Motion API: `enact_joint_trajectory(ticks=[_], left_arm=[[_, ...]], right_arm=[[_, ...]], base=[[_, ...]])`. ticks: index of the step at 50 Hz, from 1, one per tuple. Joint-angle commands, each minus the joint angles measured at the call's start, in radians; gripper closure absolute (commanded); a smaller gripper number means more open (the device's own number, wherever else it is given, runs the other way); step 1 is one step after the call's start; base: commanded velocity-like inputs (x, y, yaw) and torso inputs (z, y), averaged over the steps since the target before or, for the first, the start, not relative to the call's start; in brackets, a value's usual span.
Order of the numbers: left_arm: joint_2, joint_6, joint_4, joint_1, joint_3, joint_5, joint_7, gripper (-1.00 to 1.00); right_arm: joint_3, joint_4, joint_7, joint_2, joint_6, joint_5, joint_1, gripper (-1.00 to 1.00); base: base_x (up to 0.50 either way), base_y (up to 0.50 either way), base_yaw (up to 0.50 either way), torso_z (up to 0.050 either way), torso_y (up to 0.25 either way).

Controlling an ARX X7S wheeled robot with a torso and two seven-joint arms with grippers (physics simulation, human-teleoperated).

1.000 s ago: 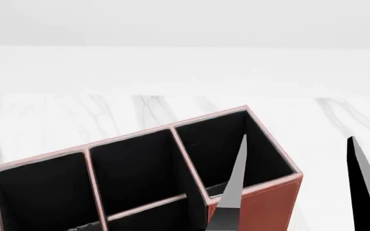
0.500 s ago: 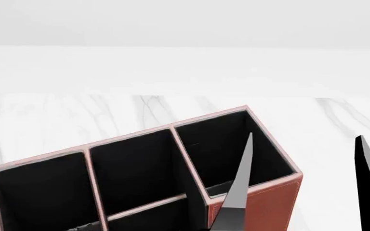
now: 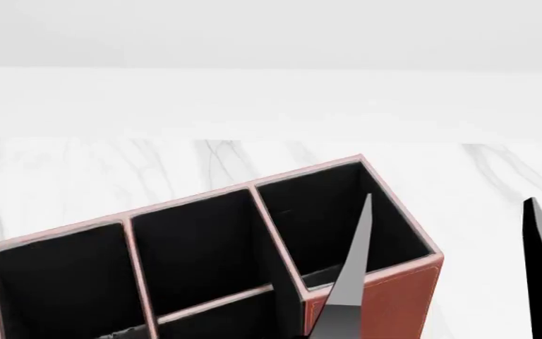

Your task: Pick up the book and place it in the front compartment of the caddy.

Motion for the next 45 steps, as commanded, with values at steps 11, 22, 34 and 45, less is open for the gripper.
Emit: enact_joint_trajectory(ticks=[11, 22, 34, 45], left_arm=[[-0.073, -0.102, 0.096, -0.288, -0.263, -0.339, -0.096, 1.0], [-0.095, -0.124, 0.004, -0.506, -0.326, -0.599, -0.226, 1.0], [-0.097, -0.152, -0.075, -0.662, -0.337, -0.667, -0.216, 1.0], [-0.088, -0.202, -0.155, -0.789, -0.338, -0.61, -0.135, 1.0]], right_arm=[[0.004, 0.014, -0.029, -0.013, -0.031, 0.008, 0.005, -1.0], [-0.003, 0.013, -0.024, -0.009, -0.03, 0.008, 0.009, -1.0], [-0.014, 0.013, -0.019, -0.007, -0.029, 0.008, 0.018, -1.0], [-0.017, 0.004, -0.008, 0.001, -0.024, 0.013, 0.024, -1.0]], base=[[0.0, 0.0, 0.0, 0.0, 0.0], [0.0, 0.0, 0.0, 0.0, 0.001], [0.0, 0.0, 0.0, 0.0, 0.0], [0.0, 0.0, 0.0, 0.0, 0.001]])
